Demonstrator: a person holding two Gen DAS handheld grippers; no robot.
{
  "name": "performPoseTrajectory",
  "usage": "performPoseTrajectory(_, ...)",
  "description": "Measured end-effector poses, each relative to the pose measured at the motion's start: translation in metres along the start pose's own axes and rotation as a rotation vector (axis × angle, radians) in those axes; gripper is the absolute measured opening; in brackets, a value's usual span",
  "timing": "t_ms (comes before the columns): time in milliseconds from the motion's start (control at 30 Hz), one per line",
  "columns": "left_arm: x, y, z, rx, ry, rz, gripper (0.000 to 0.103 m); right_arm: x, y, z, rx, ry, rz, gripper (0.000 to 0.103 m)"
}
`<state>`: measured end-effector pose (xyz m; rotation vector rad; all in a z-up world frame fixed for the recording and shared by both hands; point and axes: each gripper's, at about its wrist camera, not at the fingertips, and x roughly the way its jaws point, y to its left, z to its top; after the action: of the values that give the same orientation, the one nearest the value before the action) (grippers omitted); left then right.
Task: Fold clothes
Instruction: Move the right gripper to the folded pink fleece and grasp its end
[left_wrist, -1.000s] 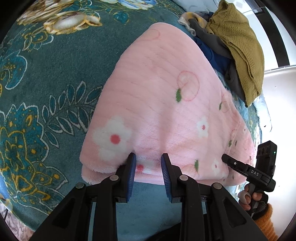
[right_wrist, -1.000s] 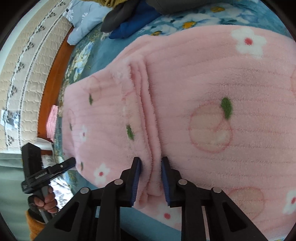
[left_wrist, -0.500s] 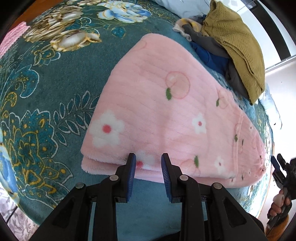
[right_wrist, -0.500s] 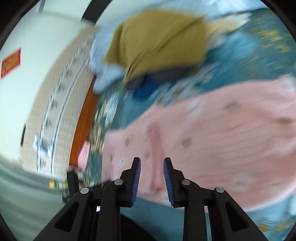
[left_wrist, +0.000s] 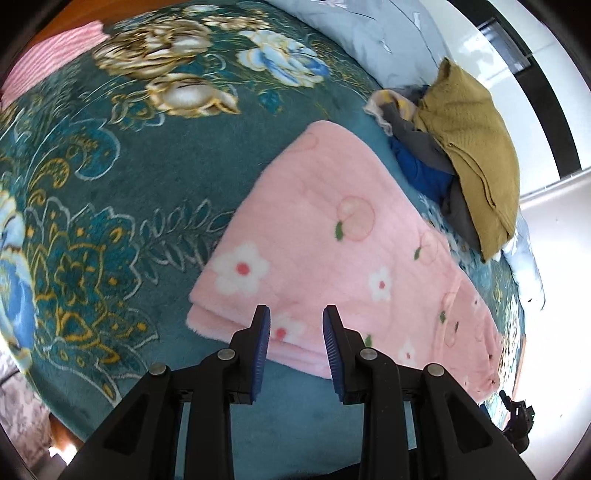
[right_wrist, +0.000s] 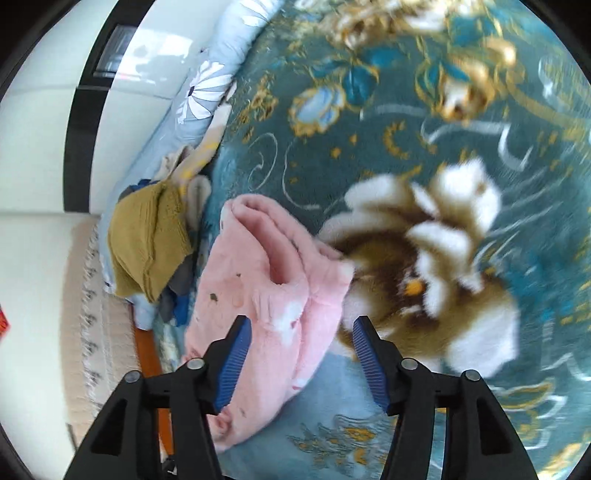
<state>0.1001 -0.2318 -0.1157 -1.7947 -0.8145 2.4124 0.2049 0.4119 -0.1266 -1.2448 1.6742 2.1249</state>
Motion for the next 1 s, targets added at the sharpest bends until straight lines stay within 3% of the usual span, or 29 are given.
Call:
performPoseTrajectory(433,-0.002,0.001,-0.003,-0.011,-0.010,0.030,0.030,0.035,0.004,0.011,-0.092,-0.010,-0.106,0.064)
performPoseTrajectory(533,0.001,0.002,-0.002,-0.017,-0.006,0.033,0.030,0.036,0.004,0.010,-0.106,-0.020,-0.117,0.060)
performPoseTrajectory(600,0.002,0.001,-0.001,-0.016,-0.008,0.028,0.030,0.036,0.005,0.009,-0.090,-0.015,-0.102,0.049)
performPoseTrajectory(800,0.005,-0.005,0.002,0.002,-0.010,0.009,0.030,0.030,0.017,0.008,-0.076,-0.031,-0.060,0.033)
performPoseTrajectory(1000,0.006,-0.010,0.002,0.018,-0.007,0.007,0.030,0.020,0.064,0.001,-0.125,-0.038,0.072,0.031)
